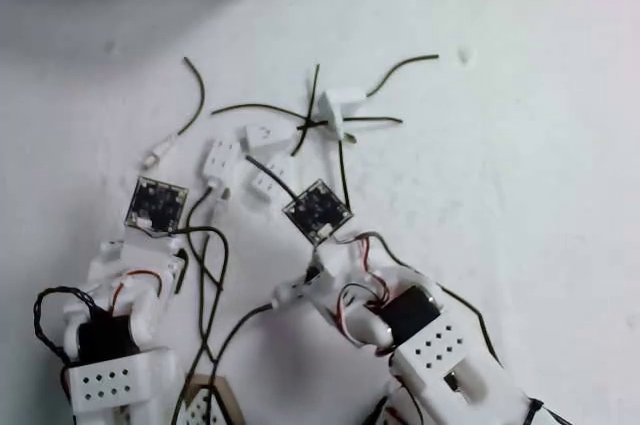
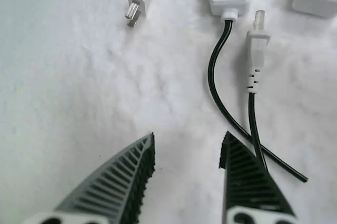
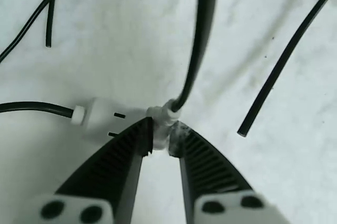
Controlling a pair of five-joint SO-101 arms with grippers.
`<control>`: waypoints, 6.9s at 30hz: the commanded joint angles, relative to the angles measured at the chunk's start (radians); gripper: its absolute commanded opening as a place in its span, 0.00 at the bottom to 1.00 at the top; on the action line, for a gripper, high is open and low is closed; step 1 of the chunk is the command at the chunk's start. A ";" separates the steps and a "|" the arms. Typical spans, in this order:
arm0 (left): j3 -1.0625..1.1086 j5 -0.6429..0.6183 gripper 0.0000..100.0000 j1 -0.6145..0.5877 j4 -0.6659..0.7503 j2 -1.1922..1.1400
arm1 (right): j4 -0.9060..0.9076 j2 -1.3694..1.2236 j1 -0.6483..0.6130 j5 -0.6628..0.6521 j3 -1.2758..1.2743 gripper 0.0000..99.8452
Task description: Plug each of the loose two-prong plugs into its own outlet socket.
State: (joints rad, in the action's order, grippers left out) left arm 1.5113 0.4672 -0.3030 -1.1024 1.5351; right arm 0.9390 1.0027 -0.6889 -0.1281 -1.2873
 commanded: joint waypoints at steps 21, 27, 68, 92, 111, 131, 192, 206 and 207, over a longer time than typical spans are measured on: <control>-0.014 0.008 0.21 -0.008 0.000 0.013 | 0.047 -0.013 -0.038 -0.005 0.114 0.09; -0.014 0.008 0.21 -0.008 0.000 0.013 | 0.051 -0.013 -0.068 -0.005 0.109 0.02; -0.358 0.107 0.25 0.495 -0.176 -0.308 | 0.143 -0.012 0.656 0.152 0.190 0.02; -0.836 -0.098 0.30 0.889 -0.226 -1.270 | 0.007 -0.004 0.765 0.245 0.115 0.02; -0.830 -0.054 0.10 0.788 -0.017 -1.469 | 0.012 -0.007 0.765 0.239 0.114 0.02; -0.862 -0.032 0.26 0.598 0.023 -1.461 | 0.005 -0.004 0.757 0.241 0.091 0.02; 0.043 -0.043 0.25 -0.030 -0.163 0.280 | 0.102 -1.046 0.022 0.859 0.977 0.25; 0.044 -0.041 0.25 -0.030 -0.163 0.280 | 0.097 -1.244 0.028 1.025 1.096 0.25; 0.044 -0.041 0.25 -0.030 -0.163 0.280 | 0.097 -1.247 0.028 1.025 1.096 0.25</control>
State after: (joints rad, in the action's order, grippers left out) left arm 1.5620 0.4258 -0.3230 -1.2589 1.8067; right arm 1.0326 -0.2478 -0.6628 0.8846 -0.2363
